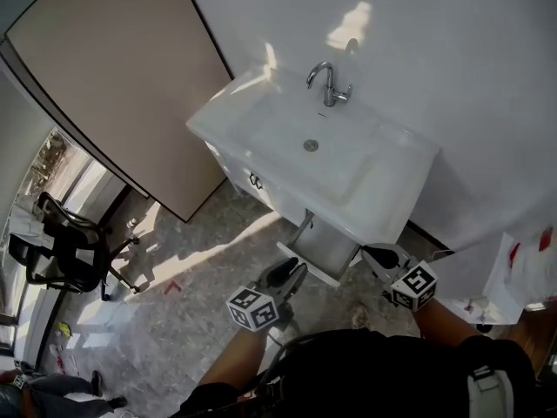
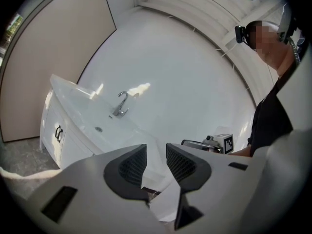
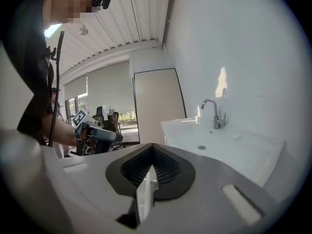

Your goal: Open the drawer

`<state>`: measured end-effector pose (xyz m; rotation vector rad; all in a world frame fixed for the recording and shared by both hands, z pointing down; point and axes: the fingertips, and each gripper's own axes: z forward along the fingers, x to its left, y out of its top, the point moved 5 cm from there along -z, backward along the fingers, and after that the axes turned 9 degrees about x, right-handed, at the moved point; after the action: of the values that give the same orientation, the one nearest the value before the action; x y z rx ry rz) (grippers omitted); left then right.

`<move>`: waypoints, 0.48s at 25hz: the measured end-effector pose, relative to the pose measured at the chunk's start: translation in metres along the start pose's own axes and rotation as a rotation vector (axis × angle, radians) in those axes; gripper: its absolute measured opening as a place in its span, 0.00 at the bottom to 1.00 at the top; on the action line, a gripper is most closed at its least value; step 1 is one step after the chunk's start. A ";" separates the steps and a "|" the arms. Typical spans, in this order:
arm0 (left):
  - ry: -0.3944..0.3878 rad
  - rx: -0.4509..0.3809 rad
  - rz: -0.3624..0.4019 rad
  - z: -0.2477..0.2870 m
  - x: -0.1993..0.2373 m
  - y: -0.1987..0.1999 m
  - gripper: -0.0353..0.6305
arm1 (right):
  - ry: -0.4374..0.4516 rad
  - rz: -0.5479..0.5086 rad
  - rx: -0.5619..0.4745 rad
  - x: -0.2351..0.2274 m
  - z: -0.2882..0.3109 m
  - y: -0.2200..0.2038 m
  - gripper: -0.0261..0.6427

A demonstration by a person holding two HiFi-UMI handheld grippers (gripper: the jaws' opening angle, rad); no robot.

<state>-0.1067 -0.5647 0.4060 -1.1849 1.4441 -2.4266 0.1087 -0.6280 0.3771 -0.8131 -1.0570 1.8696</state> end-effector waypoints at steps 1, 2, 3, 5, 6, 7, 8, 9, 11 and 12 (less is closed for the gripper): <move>-0.005 -0.015 0.011 -0.004 -0.007 0.010 0.24 | 0.000 -0.003 -0.007 0.000 -0.005 0.010 0.04; -0.011 -0.030 0.022 -0.008 -0.015 0.020 0.24 | 0.000 -0.006 -0.012 -0.001 -0.010 0.019 0.04; -0.015 -0.043 0.031 -0.011 -0.022 0.029 0.22 | -0.002 -0.009 -0.018 -0.002 -0.015 0.029 0.04; -0.018 -0.060 0.054 -0.015 -0.036 0.045 0.19 | -0.005 -0.021 -0.031 -0.002 -0.024 0.047 0.04; -0.018 -0.067 0.068 -0.016 -0.042 0.052 0.18 | -0.004 -0.028 -0.037 -0.002 -0.028 0.056 0.04; -0.017 -0.075 0.081 -0.018 -0.049 0.059 0.16 | -0.002 -0.037 -0.043 -0.001 -0.033 0.064 0.04; -0.017 -0.085 0.093 -0.020 -0.055 0.066 0.14 | 0.000 -0.046 -0.049 -0.001 -0.038 0.072 0.04; -0.018 -0.097 0.103 -0.023 -0.061 0.072 0.12 | 0.002 -0.053 -0.053 0.000 -0.043 0.078 0.04; -0.019 -0.125 0.119 -0.028 -0.072 0.084 0.09 | 0.002 -0.066 -0.059 0.000 -0.054 0.089 0.04; -0.020 -0.140 0.129 -0.031 -0.076 0.090 0.06 | 0.001 -0.073 -0.064 0.000 -0.060 0.095 0.04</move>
<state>-0.1006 -0.5593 0.2845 -1.0999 1.6534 -2.2555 0.1259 -0.6362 0.2670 -0.8018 -1.1360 1.7815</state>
